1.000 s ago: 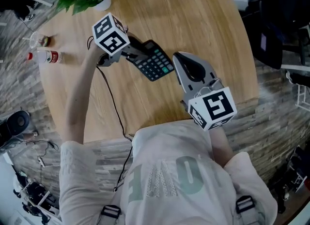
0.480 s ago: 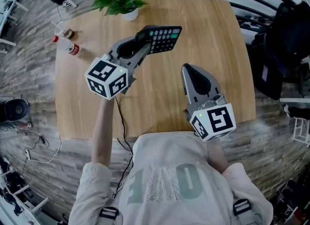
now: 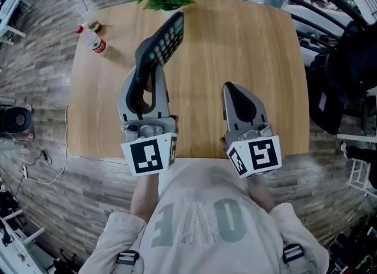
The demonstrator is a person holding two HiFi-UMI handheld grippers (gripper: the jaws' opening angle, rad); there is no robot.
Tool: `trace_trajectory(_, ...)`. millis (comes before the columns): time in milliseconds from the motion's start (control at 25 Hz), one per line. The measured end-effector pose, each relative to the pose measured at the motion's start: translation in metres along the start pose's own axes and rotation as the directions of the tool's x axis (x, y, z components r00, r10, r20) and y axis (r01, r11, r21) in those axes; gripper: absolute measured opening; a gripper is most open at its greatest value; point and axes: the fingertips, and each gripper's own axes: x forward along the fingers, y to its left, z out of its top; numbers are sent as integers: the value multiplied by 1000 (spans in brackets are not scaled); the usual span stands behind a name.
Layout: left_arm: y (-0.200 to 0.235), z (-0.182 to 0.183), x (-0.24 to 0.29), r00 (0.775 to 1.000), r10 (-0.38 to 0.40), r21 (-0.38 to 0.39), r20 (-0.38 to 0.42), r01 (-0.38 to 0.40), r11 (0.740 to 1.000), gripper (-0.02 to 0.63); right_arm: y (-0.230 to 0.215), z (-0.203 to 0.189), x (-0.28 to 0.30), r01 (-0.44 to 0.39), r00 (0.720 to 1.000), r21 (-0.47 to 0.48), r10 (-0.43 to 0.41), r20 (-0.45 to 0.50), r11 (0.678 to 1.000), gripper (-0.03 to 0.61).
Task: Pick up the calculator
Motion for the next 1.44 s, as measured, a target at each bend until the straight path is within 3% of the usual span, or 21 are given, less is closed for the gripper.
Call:
trace_trajectory(120, 0, 4, -10, 999, 28, -6, 27, -28, 1000, 115, 1, 1, -4, 22, 1000, 9, -22, 16, 1000, 20)
trace_trajectory(1000, -5, 25, -11, 994, -18, 13, 105, 16, 1000, 115, 1, 15, -5, 78, 996, -73, -75, 47, 994, 18)
trace_trajectory(1440, -2, 17, -12, 996, -6, 21, 89, 4, 1000, 114, 4, 11, -2, 74, 997, -102, -71, 41, 992, 18)
